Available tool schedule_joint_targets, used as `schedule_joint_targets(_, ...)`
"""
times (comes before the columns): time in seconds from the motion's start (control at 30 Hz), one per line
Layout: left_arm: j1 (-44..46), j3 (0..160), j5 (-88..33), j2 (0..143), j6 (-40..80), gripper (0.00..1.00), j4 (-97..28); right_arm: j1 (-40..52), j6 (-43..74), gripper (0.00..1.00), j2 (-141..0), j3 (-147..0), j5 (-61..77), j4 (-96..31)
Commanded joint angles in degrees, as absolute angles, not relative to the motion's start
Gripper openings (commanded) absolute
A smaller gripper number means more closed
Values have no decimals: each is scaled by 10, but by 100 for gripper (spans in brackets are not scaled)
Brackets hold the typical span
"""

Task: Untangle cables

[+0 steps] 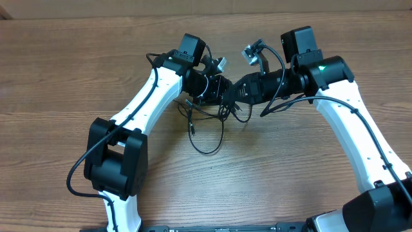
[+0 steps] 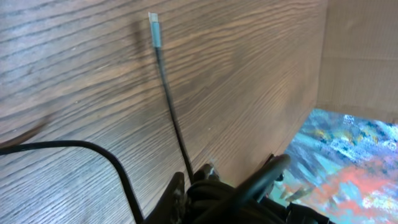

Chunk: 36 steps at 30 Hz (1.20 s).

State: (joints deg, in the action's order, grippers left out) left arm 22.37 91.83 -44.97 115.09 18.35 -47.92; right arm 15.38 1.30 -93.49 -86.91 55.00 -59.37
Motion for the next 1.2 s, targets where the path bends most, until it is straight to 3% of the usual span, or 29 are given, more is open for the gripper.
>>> schedule_joint_targets(0.0, 190, 901, -401, 1165, 182, 4, -491, 138, 153, 3, -908, -912, 329, -644)
schedule_joint_targets(0.13, 139, 901, -401, 1129, 133, 4, -527, 125, 281, 4, -909, -910, 4, -700)
schedule_joint_targets(0.2, 118, 901, -405, 1095, 100, 4, -541, 123, 287, 4, -909, -901, -65, -703)
schedule_joint_targets(0.33, 109, 901, -488, 1036, 12, 4, -545, 122, 281, 4, -924, -892, -60, -703)
schedule_joint_targets(0.43, 109, 901, -471, 1001, 13, 4, -557, 123, 182, 4, -929, -896, 65, -686)
schedule_joint_targets(0.5, 109, 901, -389, 996, 84, 4, -563, 123, 113, 15, -920, -925, 210, -687)
schedule_joint_targets(0.6, 109, 901, -279, 997, 222, 4, -567, 140, 102, 41, -891, -974, 300, -690)
schedule_joint_targets(0.7, 110, 901, -251, 997, 301, 4, -566, 186, 108, 52, -878, -984, 319, -667)
schedule_joint_targets(0.97, 139, 901, -254, 997, 449, 4, -574, 278, 273, 53, -914, -982, 163, -604)
schedule_joint_targets(1.17, 160, 901, -253, 997, 459, 4, -579, 281, 287, 52, -986, -982, 142, -587)
